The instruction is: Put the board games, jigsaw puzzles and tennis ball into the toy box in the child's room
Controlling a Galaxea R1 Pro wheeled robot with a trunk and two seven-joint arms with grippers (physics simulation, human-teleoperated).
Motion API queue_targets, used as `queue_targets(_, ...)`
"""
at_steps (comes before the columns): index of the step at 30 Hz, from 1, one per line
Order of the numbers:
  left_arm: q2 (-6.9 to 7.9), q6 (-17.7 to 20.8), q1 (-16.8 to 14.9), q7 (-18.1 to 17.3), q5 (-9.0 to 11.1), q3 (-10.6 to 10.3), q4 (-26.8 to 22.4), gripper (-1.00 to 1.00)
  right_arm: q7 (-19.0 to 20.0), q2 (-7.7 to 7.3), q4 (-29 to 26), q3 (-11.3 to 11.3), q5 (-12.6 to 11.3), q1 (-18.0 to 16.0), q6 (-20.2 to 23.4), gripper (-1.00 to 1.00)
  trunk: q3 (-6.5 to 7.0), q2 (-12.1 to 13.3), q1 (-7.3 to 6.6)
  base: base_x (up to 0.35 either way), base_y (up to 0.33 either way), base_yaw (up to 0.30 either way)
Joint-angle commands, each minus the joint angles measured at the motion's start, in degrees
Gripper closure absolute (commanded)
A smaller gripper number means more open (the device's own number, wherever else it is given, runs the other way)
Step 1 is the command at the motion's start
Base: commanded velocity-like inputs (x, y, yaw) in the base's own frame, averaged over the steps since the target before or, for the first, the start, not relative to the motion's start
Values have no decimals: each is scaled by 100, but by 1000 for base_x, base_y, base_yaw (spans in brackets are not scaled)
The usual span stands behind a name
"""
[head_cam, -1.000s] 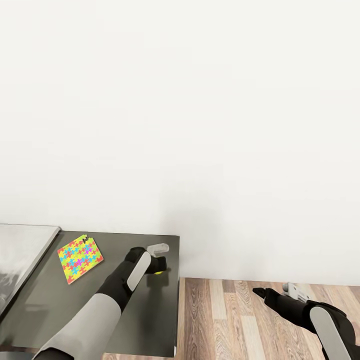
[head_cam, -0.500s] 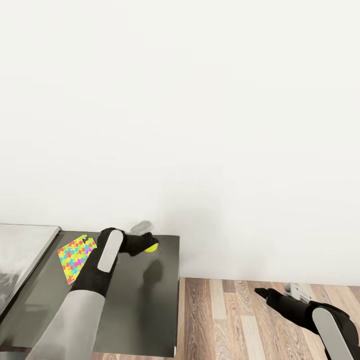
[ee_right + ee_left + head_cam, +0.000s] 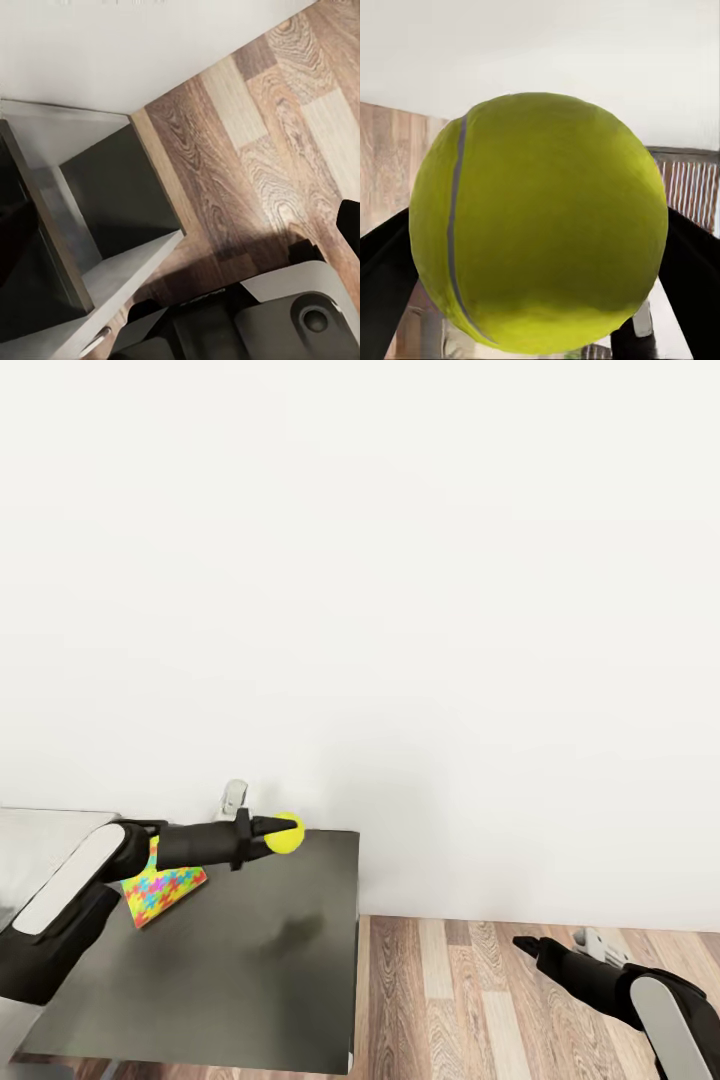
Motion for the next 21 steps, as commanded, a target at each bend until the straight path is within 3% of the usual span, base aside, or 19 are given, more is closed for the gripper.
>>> queue_targets(1, 56, 3, 12, -207, 87, -32, -39, 100, -55, 1, -8, -21, -62, -4, 20, -100, -10, -11, 4, 0, 0, 0)
queue_targets(3, 183, 3, 32, -762, 122, -124, -74, 100, -55, 0, -10, -60, -63, -4, 27, -100, -10, -11, 4, 0, 0, 0)
queue_targets(4, 437, 3, 43, -1455, 139, -324, -80, 100, -55, 3, -10, -106, -64, -4, 31, -100, -10, -11, 4, 0, 0, 0)
queue_targets(6, 501, 3, 44, -1707, 139, -369, -81, 100, -55, 7, -8, -114, -64, -4, 32, -100, -10, -11, 4, 0, 0, 0)
queue_targets(13, 527, 3, 41, -1840, 128, -487, -81, 100, -46, 50, 9, -404, -202, -4, 15, -100, -9, -11, 4, -134, 0, -2)
queue_targets(21, 520, 3, 40, -1844, 126, -506, -81, 100, -46, 63, 6, -443, -221, -2, 15, -100, 46, -11, 4, -53, 0, -88)
